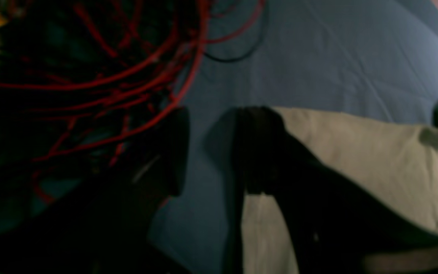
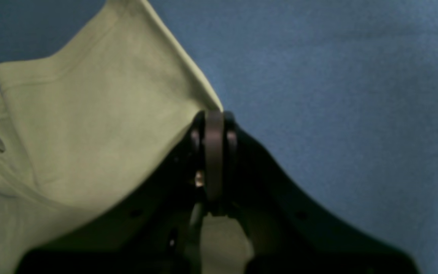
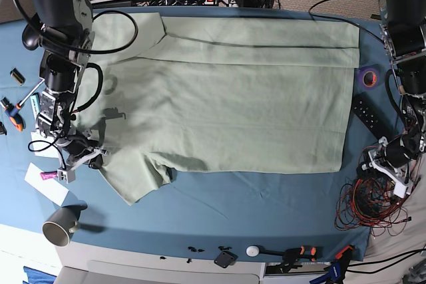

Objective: Fold the T-shirt properly
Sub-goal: 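Grasp the shirt's side edges near the hem with both grippers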

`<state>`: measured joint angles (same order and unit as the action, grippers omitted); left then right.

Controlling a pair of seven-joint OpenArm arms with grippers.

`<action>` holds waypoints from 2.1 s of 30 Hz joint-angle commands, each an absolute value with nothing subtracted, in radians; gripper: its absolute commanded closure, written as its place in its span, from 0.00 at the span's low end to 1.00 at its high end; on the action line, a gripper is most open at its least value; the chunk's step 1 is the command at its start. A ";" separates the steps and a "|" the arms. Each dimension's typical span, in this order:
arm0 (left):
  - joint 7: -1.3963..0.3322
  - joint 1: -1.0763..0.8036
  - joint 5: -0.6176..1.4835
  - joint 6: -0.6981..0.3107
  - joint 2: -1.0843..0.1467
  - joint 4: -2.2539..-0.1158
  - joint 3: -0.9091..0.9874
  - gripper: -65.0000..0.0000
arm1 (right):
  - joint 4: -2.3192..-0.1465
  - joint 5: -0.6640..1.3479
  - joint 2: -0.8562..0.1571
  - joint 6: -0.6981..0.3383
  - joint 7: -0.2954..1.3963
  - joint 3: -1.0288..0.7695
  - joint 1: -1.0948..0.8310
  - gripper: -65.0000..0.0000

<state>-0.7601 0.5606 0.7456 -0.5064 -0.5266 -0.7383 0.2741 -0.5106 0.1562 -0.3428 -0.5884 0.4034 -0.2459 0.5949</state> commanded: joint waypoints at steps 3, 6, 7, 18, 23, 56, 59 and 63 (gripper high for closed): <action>-0.744 0.587 0.764 -0.514 -0.546 -0.755 0.277 0.62 | -0.505 0.112 -0.341 -0.591 0.473 -0.242 0.594 1.00; -0.745 0.579 0.764 -0.513 -0.542 -0.755 0.277 0.62 | -0.505 0.112 -0.341 -0.591 0.470 -0.242 0.593 1.00; -0.746 0.578 0.764 -0.512 -0.540 -0.755 0.277 0.62 | -0.505 0.112 -0.341 -0.591 0.470 -0.242 0.593 1.00; -0.793 0.576 0.815 -0.490 -0.469 -0.755 0.277 0.47 | -0.505 0.112 -0.341 -0.591 0.469 -0.242 0.593 1.00; -0.747 0.576 0.735 -0.436 -0.432 -0.754 0.277 0.47 | -0.505 0.112 -0.341 -0.591 0.472 -0.242 0.593 1.00; -0.777 0.576 0.711 -0.419 -0.394 -0.749 0.119 0.51 | -0.505 0.112 -0.341 -0.591 0.471 -0.242 0.593 1.00; -0.777 0.576 0.721 -0.419 -0.393 -0.749 0.119 0.55 | -0.505 0.112 -0.341 -0.591 0.471 -0.242 0.593 1.00; -0.770 0.577 0.747 -0.420 -0.395 -0.749 0.119 0.73 | -0.505 0.112 -0.341 -0.591 0.471 -0.242 0.593 1.00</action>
